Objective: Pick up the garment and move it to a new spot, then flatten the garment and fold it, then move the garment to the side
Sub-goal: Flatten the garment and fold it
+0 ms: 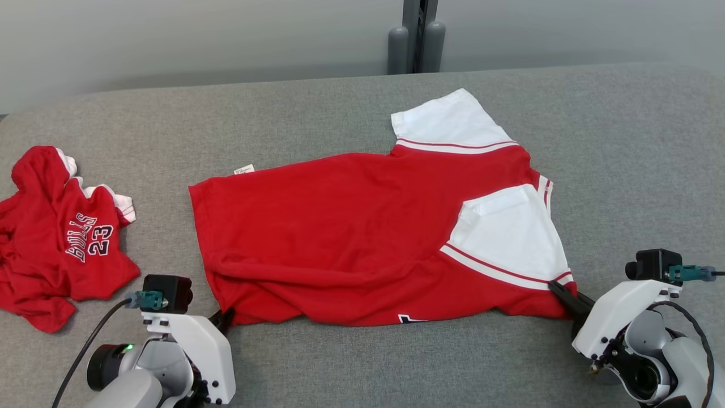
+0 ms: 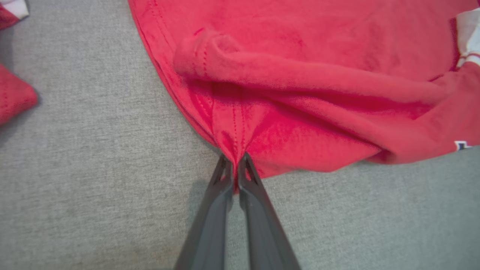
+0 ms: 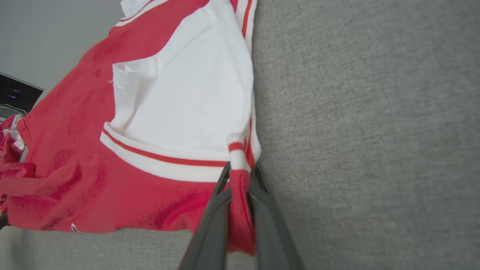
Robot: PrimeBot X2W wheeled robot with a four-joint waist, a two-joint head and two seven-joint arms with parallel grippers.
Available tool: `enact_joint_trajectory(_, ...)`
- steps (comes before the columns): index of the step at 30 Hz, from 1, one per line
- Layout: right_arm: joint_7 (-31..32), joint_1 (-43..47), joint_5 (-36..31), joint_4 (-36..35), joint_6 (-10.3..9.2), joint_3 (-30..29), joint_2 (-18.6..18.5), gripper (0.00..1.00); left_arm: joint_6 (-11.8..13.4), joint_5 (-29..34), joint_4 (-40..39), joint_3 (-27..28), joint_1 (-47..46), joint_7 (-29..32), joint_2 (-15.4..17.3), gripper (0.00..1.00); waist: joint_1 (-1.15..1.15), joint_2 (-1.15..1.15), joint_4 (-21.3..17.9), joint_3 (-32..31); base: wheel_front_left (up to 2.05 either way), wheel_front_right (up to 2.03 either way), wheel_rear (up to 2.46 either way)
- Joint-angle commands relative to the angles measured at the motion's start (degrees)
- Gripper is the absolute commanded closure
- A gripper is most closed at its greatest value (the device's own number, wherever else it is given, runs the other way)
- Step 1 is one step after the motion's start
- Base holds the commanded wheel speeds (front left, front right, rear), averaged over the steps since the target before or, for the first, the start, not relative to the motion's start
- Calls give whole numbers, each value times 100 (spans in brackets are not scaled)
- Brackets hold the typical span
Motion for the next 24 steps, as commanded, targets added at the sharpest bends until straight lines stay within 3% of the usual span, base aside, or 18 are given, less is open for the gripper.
enact_joint_trajectory(1, -58, 54, 97, 46, 1, 36, -83, 100, 56, -12, -54, 44, 103, -65, 41, 100, 0, 0, 26, -83, 0, 0, 0)
enact_joint_trajectory(12, -118, 394, 370, -207, 1, 49, -468, 100, 6, -253, -428, 162, 628, -159, 318, 100, 0, 0, 95, -402, 0, 0, 0)
enact_joint_trajectory(24, 147, 1631, 441, -1321, 0, -517, -719, 100, 161, -469, -1432, 190, 1509, -97, 881, 100, 0, 0, 134, -604, 0, 0, 0)
